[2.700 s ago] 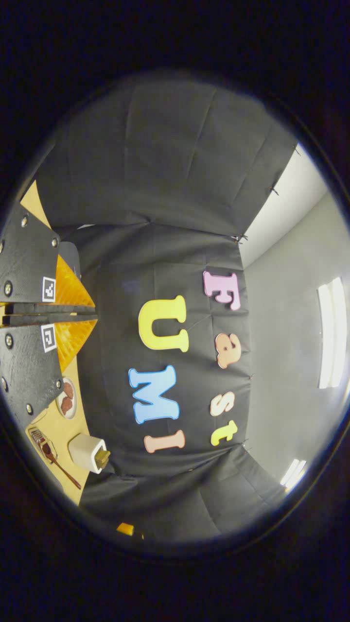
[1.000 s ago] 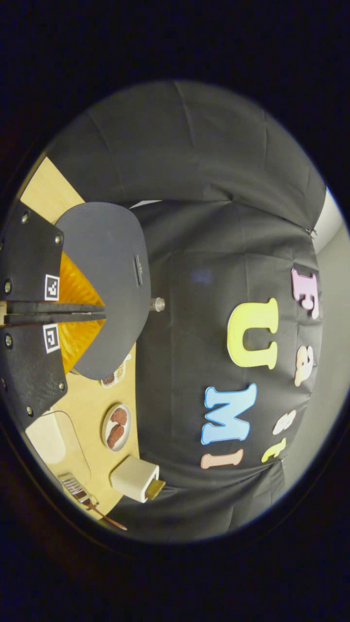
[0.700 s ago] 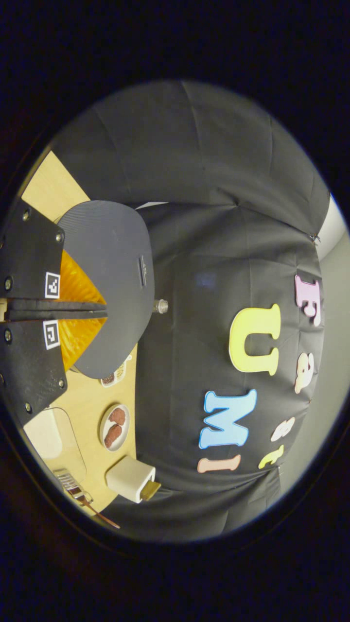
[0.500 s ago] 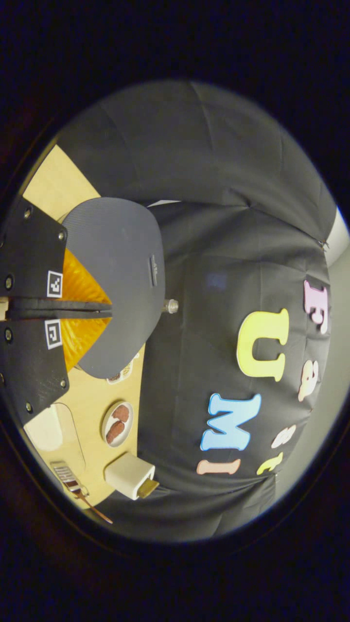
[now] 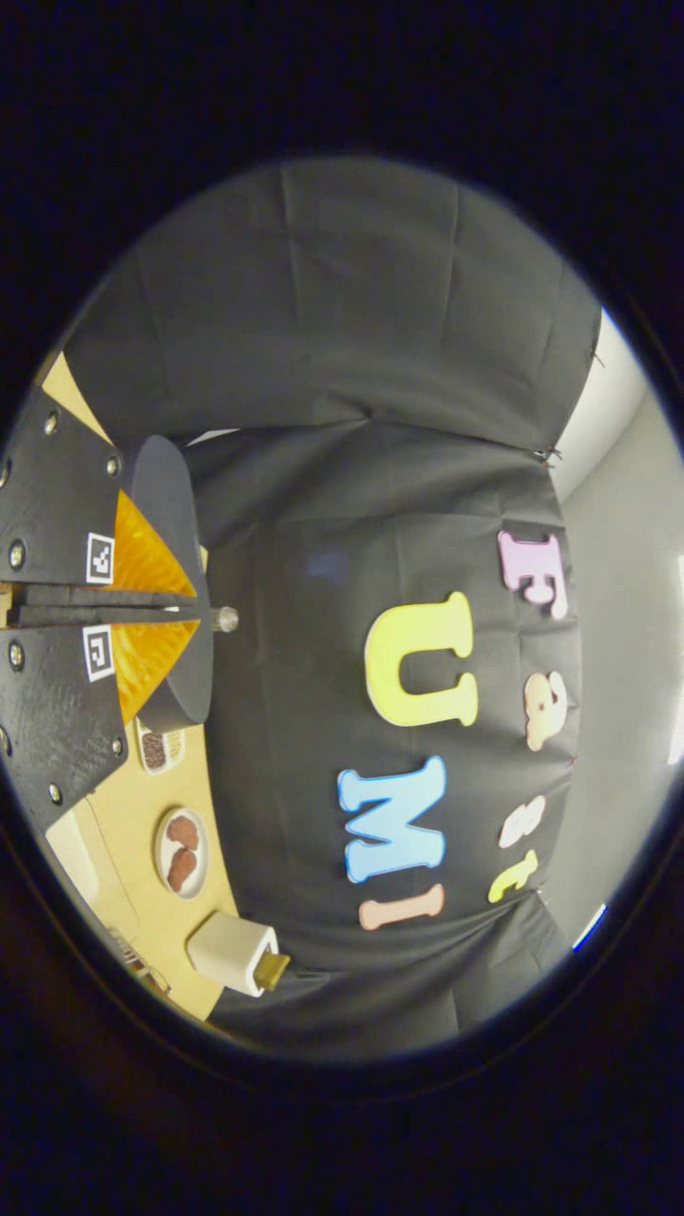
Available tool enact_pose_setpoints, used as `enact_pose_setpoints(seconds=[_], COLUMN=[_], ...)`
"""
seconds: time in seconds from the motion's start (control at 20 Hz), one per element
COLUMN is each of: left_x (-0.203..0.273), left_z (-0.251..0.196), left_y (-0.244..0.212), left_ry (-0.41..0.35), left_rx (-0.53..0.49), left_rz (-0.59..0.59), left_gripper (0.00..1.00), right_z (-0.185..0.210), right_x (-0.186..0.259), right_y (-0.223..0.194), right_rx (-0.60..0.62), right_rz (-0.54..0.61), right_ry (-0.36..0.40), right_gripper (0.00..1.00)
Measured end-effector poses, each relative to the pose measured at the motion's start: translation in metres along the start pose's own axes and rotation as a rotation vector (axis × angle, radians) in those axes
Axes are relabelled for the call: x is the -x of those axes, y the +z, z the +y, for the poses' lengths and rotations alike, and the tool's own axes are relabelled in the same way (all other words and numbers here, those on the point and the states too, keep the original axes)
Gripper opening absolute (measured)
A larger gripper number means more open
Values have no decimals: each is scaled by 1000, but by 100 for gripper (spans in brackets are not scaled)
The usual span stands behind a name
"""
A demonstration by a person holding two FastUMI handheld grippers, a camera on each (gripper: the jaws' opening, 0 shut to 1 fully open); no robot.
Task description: Close the left gripper, press the button to open the rice cooker; take a wooden spoon from the chopstick holder with the right hand, scoop a spoonful of rice and pour it into the rice cooker, then put the wooden spoon back into the chopstick holder.
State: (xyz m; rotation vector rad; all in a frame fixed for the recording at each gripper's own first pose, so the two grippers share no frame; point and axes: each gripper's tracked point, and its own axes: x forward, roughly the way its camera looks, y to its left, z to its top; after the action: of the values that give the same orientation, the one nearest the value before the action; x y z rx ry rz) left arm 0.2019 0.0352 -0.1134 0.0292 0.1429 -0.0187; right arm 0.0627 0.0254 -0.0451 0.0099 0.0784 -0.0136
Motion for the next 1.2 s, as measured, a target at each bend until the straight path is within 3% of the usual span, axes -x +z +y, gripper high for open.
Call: enact_pose_setpoints(seconds=[0.15, 0.35, 0.4, 0.45, 0.65, 1.15, 1.2], left_x=[17, 46, 53, 62, 93, 136, 138], left_z=[8, 15, 14, 15, 16, 26, 27], left_y=[32, 65, 70, 77, 93, 104, 104], left_ry=[21, 34, 33, 33, 37, 59, 61], left_rx=[35, 43, 44, 44, 41, 23, 22], left_rz=[-51, -97, -106, -117, -154, -161, -160], left_gripper=[4, 0, 5, 22, 72, 74, 74], right_z=[0, 3, 4, 3, 0, -15, -14], right_x=[-4, -12, -15, -17, -30, -55, -55], right_y=[-7, -22, -26, -31, -49, -129, -140], right_rx=[1, -15, -20, -23, -34, -130, -148], right_rz=[14, 48, 58, 71, 113, 326, 355], right_ry=[14, 43, 51, 54, 58, 30, 28], right_gripper=[98, 98, 98, 98, 98, 93, 96])
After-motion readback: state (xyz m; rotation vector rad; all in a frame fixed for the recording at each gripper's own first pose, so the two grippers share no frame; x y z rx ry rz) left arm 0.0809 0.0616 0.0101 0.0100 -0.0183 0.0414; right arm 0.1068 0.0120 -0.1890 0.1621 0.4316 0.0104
